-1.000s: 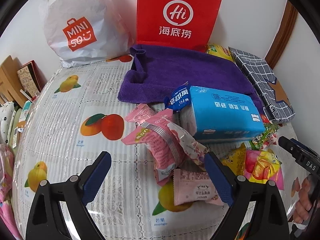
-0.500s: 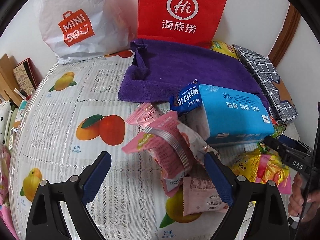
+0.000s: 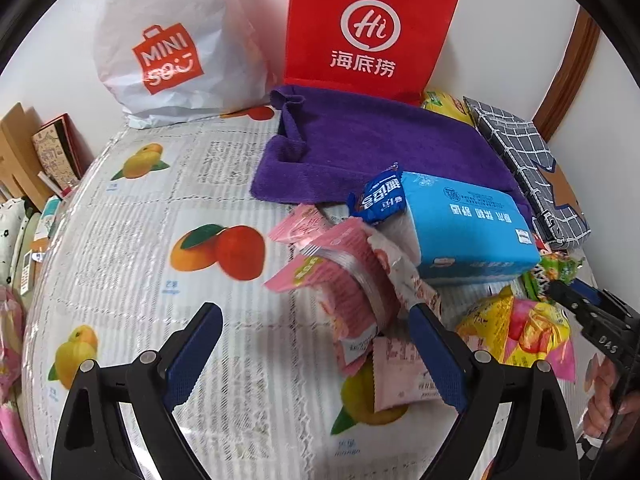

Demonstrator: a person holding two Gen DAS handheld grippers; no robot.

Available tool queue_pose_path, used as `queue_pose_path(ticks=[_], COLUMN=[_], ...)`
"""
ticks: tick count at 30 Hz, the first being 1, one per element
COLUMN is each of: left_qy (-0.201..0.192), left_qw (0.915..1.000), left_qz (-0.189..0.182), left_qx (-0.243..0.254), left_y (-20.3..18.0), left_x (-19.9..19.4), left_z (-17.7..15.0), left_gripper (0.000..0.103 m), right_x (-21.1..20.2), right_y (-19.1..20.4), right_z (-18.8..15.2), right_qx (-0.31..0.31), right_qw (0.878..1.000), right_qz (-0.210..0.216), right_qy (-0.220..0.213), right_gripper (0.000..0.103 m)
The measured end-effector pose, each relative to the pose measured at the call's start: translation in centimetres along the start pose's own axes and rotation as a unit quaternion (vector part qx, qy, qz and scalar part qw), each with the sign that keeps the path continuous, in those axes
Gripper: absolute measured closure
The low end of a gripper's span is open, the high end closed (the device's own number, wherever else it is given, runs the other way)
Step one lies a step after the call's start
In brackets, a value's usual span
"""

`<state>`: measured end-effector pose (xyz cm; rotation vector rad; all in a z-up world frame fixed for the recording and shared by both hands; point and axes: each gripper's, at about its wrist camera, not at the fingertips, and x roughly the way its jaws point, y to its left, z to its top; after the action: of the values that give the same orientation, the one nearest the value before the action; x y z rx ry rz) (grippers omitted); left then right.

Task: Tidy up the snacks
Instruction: 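Grasp the green triangular snack bag with the right tool while the left tool grasps the pink wrapped snack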

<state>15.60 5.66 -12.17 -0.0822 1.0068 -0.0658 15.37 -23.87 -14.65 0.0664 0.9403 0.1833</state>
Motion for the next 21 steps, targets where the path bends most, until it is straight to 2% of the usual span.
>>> queue_pose_path(ticks=[5,11,21], left_qy=[0.000,-0.002,0.020], left_qw=[0.9999,0.9998,0.9997], left_qz=[0.007,0.007,-0.002], left_qx=[-0.010,-0.017,-0.014], left_y=[0.9,1.2,0.1], left_x=[-1.0,-1.1,2.7], left_z=[-1.3,-1.5,-0.1], left_gripper=[0.010,0.010,0.013], right_x=[-2.0,-1.6,0.6], right_y=[-0.6,-1.4,-1.6], right_z=[-1.2,-2.5,-2.5], right_qx=[0.015,0.032,0.026], right_qw=[1.000,0.999,0.999], right_qz=[-0.004,-0.003,-0.001], right_qy=[-0.014,0.008,0.029], right_gripper=[0.058,0.058,0.057])
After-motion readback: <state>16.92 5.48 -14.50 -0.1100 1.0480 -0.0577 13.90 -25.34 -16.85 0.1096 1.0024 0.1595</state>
